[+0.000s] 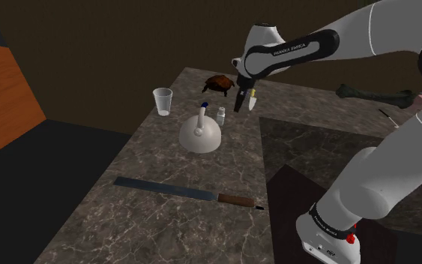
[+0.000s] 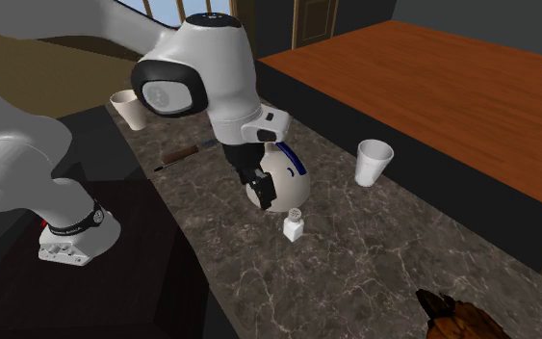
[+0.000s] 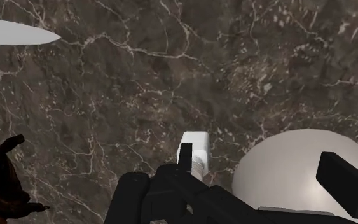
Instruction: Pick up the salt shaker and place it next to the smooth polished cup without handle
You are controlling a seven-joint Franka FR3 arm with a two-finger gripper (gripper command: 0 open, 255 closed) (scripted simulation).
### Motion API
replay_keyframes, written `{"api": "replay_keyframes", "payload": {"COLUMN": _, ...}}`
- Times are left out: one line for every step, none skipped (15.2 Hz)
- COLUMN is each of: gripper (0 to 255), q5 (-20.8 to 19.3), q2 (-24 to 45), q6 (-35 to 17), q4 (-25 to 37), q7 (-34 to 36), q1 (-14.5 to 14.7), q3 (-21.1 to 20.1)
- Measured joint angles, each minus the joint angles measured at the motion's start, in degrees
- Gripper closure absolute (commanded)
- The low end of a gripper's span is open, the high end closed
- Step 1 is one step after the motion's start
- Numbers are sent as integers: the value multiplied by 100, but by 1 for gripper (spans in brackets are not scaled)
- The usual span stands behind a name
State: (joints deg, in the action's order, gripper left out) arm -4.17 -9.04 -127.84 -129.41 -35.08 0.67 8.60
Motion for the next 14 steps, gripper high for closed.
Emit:
{"api": "replay_keyframes", "payload": {"gripper": 0, "q5": 43, "q2": 170, "q6": -98, "q4": 77, "q7": -110, "q1": 14, "q3": 16}}
{"api": "replay_keyframes", "payload": {"gripper": 0, "q5": 110, "q2": 432, "q6": -234, "q4": 218, "q7": -288, "q1": 0, "q3": 70}}
{"api": "replay_keyframes", "payload": {"gripper": 0, "q5": 172, "q2": 676, "q6": -348, "q4": 350, "q7": -405, "q1": 13, "q3": 77}}
{"api": "replay_keyframes", "payload": {"gripper": 0, "q5": 235, "q2": 905, "q6": -466, "q4": 465, "q7": -519, "q1": 20, "q3": 80}}
{"api": "replay_keyframes", "payload": {"gripper": 0, "q5": 304, "q2": 1134, "q6": -538, "q4": 627, "q7": -660, "q1": 11, "q3": 88}}
{"api": "replay_keyframes", "payload": {"gripper": 0, "q5": 379, "q2": 1380, "q6": -596, "q4": 822, "q7": -796, "q1": 2, "q3": 86}}
{"api": "replay_keyframes", "payload": {"gripper": 0, "q5": 419, "q2": 1501, "q6": -653, "q4": 888, "q7": -890, "q1": -11, "q3": 84}}
{"api": "replay_keyframes", "payload": {"gripper": 0, "q5": 449, "q2": 1601, "q6": -734, "q4": 908, "q7": -945, "q1": -21, "q3": 82}}
{"api": "replay_keyframes", "payload": {"gripper": 0, "q5": 474, "q2": 1677, "q6": -804, "q4": 914, "q7": -990, "q1": -34, "q3": 84}}
{"api": "replay_keyframes", "payload": {"gripper": 0, "q5": 487, "q2": 1732, "q6": -867, "q4": 905, "q7": -1005, "q1": -37, "q3": 80}}
{"api": "replay_keyframes", "payload": {"gripper": 0, "q5": 503, "q2": 1804, "q6": -925, "q4": 921, "q7": -1015, "q1": -38, "q3": 76}}
{"api": "replay_keyframes", "payload": {"gripper": 0, "q5": 519, "q2": 1856, "q6": -985, "q4": 912, "q7": -1036, "q1": -47, "q3": 76}}
{"api": "replay_keyframes", "payload": {"gripper": 0, "q5": 535, "q2": 1916, "q6": -1040, "q4": 917, "q7": -1051, "q1": -53, "q3": 74}}
{"api": "replay_keyframes", "payload": {"gripper": 0, "q5": 553, "q2": 1987, "q6": -1116, "q4": 910, "q7": -1062, "q1": -58, "q3": 69}}
